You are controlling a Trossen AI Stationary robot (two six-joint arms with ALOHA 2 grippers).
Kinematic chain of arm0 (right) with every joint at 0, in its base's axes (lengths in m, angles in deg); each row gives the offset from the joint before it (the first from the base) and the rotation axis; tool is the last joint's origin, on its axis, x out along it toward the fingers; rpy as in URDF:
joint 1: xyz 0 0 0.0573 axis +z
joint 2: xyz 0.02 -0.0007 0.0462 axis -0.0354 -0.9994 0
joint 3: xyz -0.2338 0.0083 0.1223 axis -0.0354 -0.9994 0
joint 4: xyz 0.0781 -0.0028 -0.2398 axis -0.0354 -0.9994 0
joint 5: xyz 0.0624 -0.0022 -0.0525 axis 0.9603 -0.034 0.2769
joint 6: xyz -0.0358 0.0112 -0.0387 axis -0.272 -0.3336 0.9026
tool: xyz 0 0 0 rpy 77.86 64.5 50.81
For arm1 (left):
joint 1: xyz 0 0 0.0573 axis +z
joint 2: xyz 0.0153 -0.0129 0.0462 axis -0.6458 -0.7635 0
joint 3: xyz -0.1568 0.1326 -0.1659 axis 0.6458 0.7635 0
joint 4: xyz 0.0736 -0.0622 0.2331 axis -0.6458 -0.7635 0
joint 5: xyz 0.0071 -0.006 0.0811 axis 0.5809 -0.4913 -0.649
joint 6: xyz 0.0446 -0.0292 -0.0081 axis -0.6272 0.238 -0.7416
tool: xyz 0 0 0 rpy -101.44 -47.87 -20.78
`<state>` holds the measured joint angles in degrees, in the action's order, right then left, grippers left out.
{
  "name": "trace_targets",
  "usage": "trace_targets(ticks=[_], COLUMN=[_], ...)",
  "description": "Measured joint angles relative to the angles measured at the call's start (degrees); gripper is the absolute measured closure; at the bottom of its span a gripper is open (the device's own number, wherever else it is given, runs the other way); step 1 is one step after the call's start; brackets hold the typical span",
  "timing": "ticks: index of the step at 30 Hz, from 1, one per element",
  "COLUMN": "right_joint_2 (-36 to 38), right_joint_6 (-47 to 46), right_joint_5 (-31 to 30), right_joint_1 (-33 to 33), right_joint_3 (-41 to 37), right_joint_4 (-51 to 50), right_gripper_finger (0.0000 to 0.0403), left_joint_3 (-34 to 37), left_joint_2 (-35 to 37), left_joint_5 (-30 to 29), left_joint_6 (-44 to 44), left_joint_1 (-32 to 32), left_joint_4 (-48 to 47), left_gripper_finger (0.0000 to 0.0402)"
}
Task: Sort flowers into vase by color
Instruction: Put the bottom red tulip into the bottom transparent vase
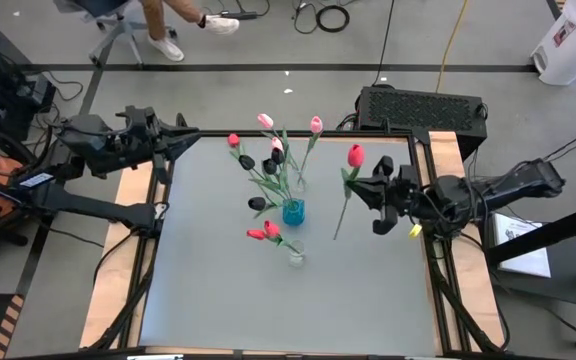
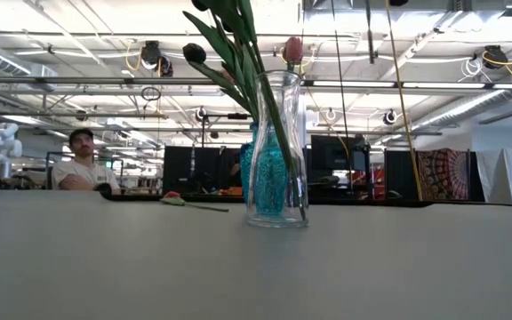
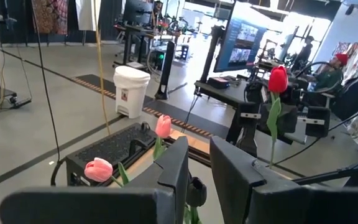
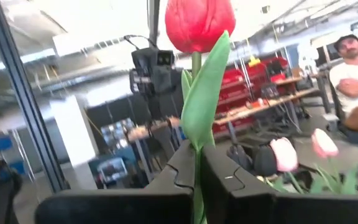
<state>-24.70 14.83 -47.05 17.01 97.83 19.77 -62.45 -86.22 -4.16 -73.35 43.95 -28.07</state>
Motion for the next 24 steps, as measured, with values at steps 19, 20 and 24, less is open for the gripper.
trace_targets(ticks=[19, 20, 24], right_joint_2=[-12.4, -12.9, -15.1], right_joint_6=[3.4, 3.5, 3.5], right_joint_5=[4.9, 4.9, 4.9], right_joint_1=[0.0, 0.0, 0.0], right_joint_3=[7.2, 7.6, 8.5], right_joint_4=[5.6, 5.6, 5.6], right_gripper_finger=[0.0403, 0.0403, 0.0403], left_joint_3=[0.0, 0.0, 0.0], left_joint_2=[-1.6, -1.7, -1.9], left_joint_5=[-0.1, -0.1, -0.1], left_joint_6=[1.2, 1.2, 1.2], left_joint_1=[0.0, 0.0, 0.0], left_joint_4=[-0.1, -0.1, -0.2], left_gripper_finger=[0.0328, 0.0328, 0.0328])
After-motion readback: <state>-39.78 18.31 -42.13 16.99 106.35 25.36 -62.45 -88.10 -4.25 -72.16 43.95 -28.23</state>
